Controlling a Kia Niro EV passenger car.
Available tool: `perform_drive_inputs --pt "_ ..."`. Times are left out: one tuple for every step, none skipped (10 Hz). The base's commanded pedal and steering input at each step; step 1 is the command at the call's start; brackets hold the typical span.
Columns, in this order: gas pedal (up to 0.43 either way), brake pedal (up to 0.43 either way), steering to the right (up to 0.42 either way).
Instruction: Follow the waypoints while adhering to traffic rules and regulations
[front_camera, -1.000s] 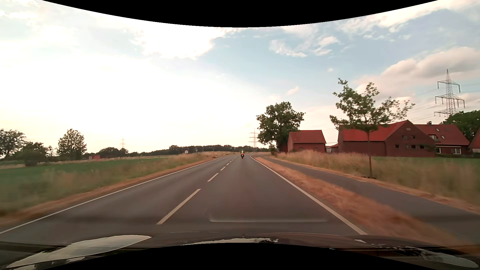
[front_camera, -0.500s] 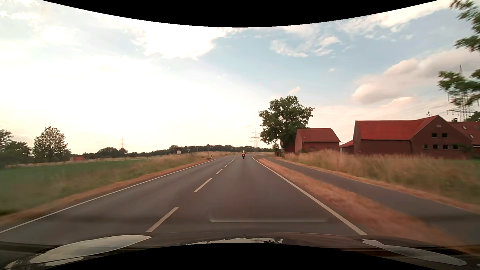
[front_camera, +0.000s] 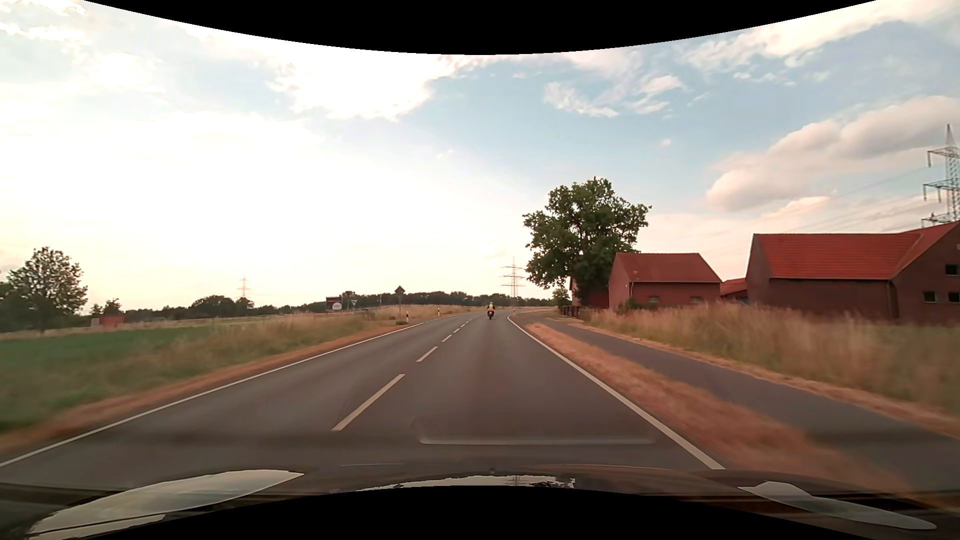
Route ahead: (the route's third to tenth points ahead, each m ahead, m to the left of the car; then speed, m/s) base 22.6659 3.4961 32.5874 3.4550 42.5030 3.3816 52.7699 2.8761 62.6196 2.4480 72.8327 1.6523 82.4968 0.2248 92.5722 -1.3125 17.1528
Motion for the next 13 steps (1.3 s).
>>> perform_drive_inputs --pt "0.157 0.0 -0.006" --pt "0.157 0.0 -0.008" --pt "0.169 0.0 -0.012" --pt "0.169 0.0 -0.013" --pt "0.169 0.0 -0.012" --pt "0.169 0.0 -0.012" --pt "0.169 0.0 -0.012" --pt "0.169 0.0 -0.01" --pt "0.169 0.0 -0.006" --pt "0.169 0.0 -0.004" --pt "0.169 0.0 -0.002" --pt "0.169 0.0 0.001" --pt "0.177 0.0 0.003"
